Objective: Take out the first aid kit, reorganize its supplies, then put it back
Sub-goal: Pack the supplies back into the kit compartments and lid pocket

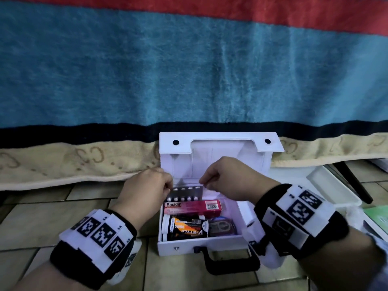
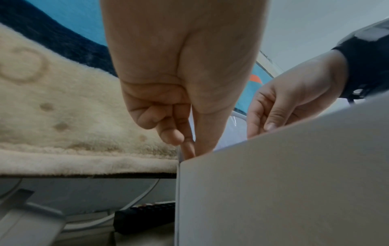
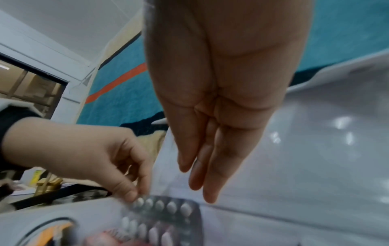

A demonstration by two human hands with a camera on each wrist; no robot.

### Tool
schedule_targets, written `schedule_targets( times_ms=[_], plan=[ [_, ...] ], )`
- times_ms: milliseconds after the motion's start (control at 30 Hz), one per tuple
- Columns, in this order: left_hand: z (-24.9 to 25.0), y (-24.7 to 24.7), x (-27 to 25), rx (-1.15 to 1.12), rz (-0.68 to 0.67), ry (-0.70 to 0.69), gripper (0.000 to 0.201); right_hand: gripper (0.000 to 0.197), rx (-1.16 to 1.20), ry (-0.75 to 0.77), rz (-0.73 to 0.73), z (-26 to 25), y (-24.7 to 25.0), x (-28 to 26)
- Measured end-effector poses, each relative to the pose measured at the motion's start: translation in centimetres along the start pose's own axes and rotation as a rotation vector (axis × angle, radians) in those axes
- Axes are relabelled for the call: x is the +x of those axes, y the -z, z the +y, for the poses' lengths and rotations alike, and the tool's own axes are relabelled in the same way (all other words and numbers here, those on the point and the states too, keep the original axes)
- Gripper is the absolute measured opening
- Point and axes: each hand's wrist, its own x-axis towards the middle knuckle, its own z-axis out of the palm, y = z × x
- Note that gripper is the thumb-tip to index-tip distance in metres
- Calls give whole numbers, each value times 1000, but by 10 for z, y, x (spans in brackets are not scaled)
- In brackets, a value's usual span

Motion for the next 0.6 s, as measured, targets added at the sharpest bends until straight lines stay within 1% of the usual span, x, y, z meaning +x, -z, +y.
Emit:
schedule_targets(
  times_ms=[133,233,300,367,433,500,567,600],
  plan=[
    [10,11,-4,1,3,13,16,20,-7,-7,121,12,26,-24],
    [31,22,-9,-24,7,13,16,17,15,-17,196,23,48,-47],
    [53,26,-14,-54,16,-28,11,14,40,-31,267,34,61,-64],
    [78,24,-20,-103,-3,-88,9,12,72,-50,333,50,71,-82],
    [103,16,-26,-136,-75,-157,10,10,106,-82,380,69,79,-102],
    [126,4,-31,-137,-185,-201,16,7,119,-131,411,91,87,-123],
    [143,-9,-34,-97,-266,-197,19,7,136,-183,440,117,95,-144],
    [149,-14,-35,-71,-271,-179,16,8,131,-209,448,130,98,-154]
  ],
)
